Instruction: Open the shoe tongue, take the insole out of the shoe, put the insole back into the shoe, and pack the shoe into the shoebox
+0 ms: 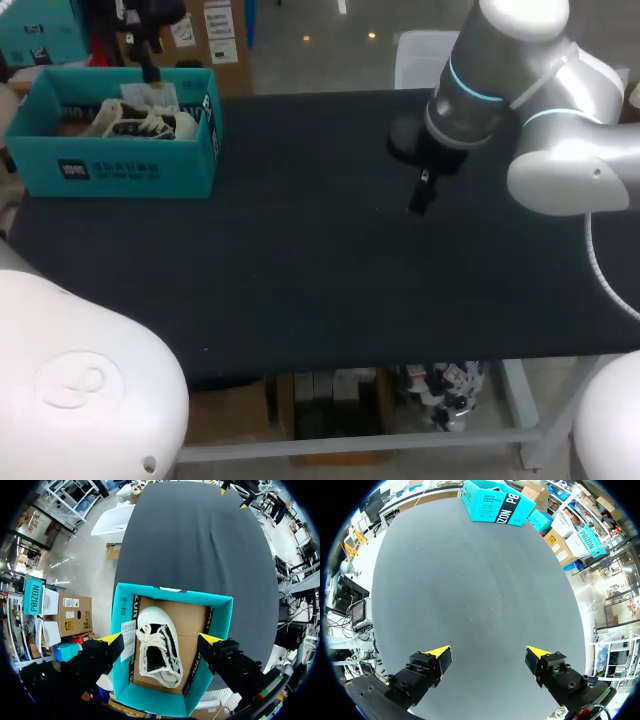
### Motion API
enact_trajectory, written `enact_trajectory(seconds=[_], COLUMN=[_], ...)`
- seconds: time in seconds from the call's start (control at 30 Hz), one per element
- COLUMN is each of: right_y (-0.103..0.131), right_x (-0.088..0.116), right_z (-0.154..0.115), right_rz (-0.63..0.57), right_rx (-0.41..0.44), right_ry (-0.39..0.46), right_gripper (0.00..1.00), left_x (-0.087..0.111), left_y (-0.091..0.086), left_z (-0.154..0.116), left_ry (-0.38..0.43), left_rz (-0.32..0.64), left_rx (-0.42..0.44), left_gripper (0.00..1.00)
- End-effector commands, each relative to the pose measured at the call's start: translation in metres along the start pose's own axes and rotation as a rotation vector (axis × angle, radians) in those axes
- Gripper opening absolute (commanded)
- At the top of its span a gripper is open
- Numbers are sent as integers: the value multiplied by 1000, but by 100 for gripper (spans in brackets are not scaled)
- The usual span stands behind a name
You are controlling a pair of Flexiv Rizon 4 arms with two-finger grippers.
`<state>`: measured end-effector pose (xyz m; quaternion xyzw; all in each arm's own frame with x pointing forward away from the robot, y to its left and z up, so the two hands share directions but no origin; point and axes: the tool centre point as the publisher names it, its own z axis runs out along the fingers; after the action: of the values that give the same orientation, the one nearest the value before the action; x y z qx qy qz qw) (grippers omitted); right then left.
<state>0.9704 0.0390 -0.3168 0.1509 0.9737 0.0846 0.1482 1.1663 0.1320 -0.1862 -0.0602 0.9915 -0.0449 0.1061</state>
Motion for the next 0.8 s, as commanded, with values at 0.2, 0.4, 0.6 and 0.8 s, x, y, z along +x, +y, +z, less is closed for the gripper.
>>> enact_trajectory(seconds=[0.2,0.4,0.6,0.8], right_y=[0,0,0,0], right_x=[0,0,0,0], right_z=[-1,-1,-1,-1], right_rz=[0,0,0,0], right_rx=[4,4,4,4], right_ry=[0,0,0,0], right_gripper=[100,100,100,100], left_x=[40,57,84,104], left_y=[-36,-50,-69,-87], left_z=[-35,-34,-27,-20], left_ry=[-70,10,36,70], left_rz=[58,56,93,135], left_rx=[-10,37,53,58], left_gripper=[100,100,100,100])
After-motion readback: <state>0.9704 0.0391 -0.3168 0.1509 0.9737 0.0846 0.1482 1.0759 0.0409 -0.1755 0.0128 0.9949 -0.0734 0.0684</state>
